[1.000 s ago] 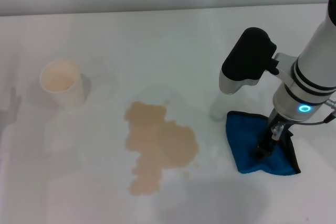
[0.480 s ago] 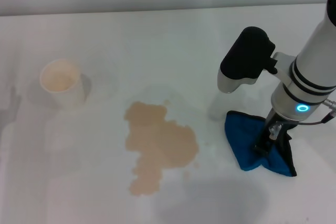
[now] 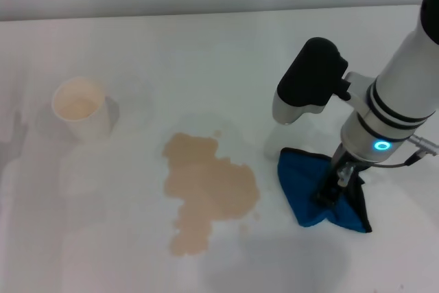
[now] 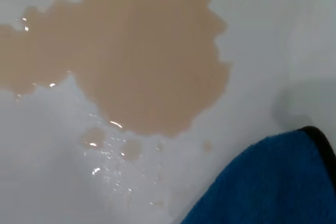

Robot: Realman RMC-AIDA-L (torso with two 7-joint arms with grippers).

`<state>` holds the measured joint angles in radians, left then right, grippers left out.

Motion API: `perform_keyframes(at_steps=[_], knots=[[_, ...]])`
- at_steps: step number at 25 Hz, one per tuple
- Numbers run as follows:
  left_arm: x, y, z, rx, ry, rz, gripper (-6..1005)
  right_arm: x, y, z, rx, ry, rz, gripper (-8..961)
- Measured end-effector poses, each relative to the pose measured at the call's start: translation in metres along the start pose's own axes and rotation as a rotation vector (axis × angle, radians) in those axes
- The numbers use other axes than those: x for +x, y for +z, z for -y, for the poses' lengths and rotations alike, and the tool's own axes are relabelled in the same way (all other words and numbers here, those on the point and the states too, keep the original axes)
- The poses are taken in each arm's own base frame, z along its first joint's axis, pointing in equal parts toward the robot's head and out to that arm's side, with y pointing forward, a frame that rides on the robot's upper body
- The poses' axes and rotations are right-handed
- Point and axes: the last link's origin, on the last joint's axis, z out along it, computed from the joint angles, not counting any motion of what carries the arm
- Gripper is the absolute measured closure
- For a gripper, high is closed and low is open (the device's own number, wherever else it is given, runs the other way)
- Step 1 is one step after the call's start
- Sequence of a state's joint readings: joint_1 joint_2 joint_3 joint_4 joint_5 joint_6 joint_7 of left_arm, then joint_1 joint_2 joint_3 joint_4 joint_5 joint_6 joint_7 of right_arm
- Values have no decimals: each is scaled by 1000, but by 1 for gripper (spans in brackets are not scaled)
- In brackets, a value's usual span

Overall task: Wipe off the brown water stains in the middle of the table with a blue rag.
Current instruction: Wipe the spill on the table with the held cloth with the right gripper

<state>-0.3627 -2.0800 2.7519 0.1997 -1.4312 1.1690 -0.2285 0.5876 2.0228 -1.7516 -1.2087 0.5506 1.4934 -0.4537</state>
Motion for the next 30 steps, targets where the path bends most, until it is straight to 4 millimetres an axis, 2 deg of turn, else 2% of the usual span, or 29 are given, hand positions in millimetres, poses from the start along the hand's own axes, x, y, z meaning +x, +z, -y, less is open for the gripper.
perform_keyframes(at_steps=[4, 8, 12, 17, 23, 26, 27, 30], knots=[[0, 0, -1, -1, -1, -1, 123, -4, 2, -2, -22, 10, 17, 802], [1, 1, -1, -3, -1, -2, 123, -19, 7, -6, -88, 5, 65, 802], [2, 4, -1, -8, 3, -6, 123, -36, 13, -18, -125, -66, 109, 801], [4, 7, -3, -13, 5, -7, 123, -45, 17, -33, -158, -153, 129, 801], [4, 7, -2, -11, 4, -8, 123, -51, 23, -60, -237, -265, 123, 802], [5, 9, -3, -14, 6, -10, 123, -47, 27, -82, -307, -346, 100, 802], [5, 9, -3, -15, 6, -10, 123, -47, 27, -82, -307, -346, 100, 802], [5, 10, -5, -19, 5, -10, 123, -44, 31, -98, -364, -409, 101, 803]])
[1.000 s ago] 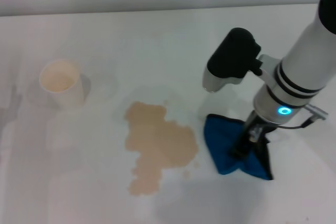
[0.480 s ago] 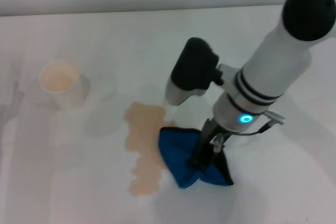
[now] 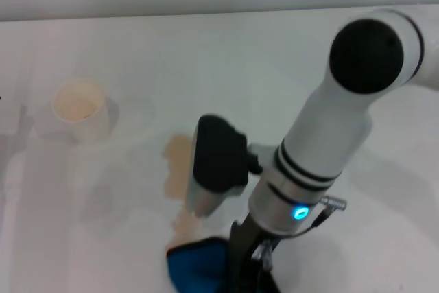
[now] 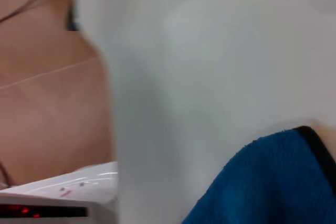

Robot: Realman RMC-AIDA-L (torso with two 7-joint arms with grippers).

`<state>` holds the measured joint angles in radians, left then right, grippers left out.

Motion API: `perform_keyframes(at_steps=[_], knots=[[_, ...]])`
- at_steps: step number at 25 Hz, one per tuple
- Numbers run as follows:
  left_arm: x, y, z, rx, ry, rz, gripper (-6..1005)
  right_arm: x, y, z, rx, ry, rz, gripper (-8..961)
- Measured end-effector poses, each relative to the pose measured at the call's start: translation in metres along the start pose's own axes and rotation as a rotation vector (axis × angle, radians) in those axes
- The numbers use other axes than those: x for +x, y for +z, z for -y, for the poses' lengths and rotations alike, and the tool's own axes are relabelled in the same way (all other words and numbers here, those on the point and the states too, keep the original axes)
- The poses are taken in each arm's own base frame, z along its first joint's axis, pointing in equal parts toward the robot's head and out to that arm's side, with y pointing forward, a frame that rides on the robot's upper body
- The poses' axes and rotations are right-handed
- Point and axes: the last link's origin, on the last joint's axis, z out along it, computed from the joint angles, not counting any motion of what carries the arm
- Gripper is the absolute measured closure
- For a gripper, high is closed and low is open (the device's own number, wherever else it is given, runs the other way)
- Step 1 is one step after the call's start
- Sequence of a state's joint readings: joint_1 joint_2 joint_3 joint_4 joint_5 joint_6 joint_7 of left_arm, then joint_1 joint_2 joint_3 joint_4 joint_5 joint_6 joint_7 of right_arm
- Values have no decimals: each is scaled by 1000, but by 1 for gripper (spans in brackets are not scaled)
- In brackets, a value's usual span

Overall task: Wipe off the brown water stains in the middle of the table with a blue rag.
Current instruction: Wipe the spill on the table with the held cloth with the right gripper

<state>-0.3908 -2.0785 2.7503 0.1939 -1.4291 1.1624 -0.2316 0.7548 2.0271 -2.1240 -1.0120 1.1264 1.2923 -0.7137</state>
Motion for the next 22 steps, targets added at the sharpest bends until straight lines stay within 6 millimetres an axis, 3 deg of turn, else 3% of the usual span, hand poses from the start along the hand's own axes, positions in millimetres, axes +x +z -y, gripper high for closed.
perform_keyframes(at_steps=[7, 22], knots=[[-1, 0, -2, -6, -4, 2, 123, -11, 11, -6, 4, -60, 81, 805], [0, 1, -2, -8, 1, 0, 123, -16, 1, 30, 137, 25, 194, 802]])
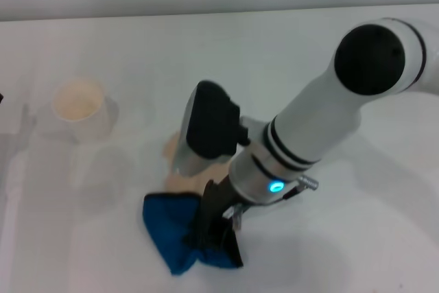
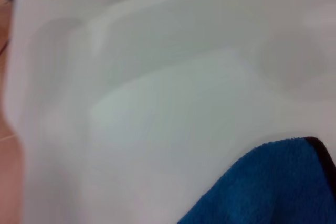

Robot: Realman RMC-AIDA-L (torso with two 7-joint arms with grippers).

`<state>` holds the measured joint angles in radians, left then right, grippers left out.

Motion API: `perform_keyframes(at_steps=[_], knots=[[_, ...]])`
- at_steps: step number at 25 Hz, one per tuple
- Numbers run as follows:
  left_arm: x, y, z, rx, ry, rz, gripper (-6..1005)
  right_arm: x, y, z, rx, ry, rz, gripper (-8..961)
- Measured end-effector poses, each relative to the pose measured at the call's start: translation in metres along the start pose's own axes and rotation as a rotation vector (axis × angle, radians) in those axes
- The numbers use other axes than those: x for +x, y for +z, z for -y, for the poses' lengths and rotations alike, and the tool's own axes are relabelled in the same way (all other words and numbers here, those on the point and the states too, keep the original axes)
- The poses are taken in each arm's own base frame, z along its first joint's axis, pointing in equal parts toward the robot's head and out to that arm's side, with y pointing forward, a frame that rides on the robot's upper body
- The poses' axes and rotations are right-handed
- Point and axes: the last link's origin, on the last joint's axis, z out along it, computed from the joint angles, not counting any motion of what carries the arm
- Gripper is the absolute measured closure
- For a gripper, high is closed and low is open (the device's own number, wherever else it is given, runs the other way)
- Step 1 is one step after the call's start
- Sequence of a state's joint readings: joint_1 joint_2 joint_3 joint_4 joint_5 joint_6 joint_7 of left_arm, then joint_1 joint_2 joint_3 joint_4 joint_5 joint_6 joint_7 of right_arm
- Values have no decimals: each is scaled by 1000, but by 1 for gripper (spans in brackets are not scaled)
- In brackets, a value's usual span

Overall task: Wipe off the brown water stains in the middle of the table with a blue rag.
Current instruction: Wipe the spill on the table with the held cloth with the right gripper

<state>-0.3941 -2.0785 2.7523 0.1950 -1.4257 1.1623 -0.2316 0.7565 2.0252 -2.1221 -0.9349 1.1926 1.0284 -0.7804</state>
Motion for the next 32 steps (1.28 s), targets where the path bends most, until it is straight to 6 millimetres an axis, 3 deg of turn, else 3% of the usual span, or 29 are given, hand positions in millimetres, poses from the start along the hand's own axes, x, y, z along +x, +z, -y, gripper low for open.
perform_keyframes(at_steps=[15, 21, 26, 32], knots=[[2, 4, -2, -5, -2, -9, 124, 18, -28, 57, 183, 95, 5, 802], [2, 4, -3, -6, -4, -8, 124, 27, -37, 71, 220, 144, 2, 801], [2, 4, -4, -7, -5, -8, 124, 25, -35, 68, 211, 129, 4, 801], [4, 7, -7, -15, -8, -12, 124, -5, -13, 25, 63, -6, -28, 800]])
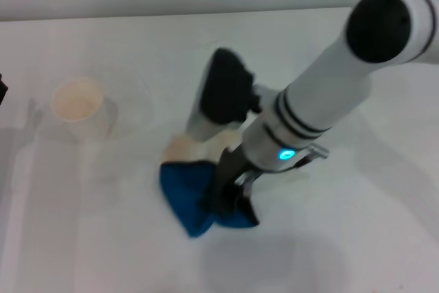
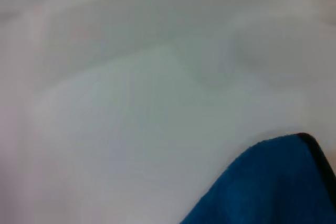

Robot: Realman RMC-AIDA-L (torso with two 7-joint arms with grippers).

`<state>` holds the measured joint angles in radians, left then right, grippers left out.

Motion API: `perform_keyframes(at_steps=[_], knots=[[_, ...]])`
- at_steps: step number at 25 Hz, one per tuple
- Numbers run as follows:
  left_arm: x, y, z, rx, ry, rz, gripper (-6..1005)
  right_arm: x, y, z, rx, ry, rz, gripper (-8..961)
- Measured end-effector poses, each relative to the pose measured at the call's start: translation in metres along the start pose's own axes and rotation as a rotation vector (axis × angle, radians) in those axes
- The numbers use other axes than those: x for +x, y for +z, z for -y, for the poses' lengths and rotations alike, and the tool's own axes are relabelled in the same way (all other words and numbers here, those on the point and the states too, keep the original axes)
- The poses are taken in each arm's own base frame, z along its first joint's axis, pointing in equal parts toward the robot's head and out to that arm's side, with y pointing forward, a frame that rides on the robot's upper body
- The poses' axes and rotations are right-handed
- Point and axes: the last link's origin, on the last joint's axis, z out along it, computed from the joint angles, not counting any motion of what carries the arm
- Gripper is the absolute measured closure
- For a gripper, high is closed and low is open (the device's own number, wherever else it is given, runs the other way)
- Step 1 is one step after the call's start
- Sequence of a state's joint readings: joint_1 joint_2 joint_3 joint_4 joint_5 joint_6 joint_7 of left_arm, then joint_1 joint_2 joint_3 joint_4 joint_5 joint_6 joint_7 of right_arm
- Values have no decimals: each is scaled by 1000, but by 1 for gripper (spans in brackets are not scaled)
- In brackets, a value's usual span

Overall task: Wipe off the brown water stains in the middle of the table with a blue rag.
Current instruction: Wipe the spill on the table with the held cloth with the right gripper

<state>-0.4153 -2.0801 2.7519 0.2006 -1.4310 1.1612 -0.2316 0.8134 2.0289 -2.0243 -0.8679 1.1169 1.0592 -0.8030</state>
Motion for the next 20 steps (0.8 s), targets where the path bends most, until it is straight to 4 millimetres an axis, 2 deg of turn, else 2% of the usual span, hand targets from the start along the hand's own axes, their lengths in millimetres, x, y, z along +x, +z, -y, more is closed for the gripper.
perform_keyframes(at_steps=[1, 5, 9, 20], knots=[[0, 0, 0, -1, 0, 0, 124, 0, 0, 0, 0, 0, 0, 800], [0, 1, -2, -4, -1, -1, 124, -20, -1, -7, 6, -51, 57, 800], [0, 1, -2, -5, -3, -1, 124, -28, -2, -4, 37, -61, 97, 800], [-1, 0, -1, -1, -4, 1, 124, -27, 4, 14, 144, -47, 139, 801]])
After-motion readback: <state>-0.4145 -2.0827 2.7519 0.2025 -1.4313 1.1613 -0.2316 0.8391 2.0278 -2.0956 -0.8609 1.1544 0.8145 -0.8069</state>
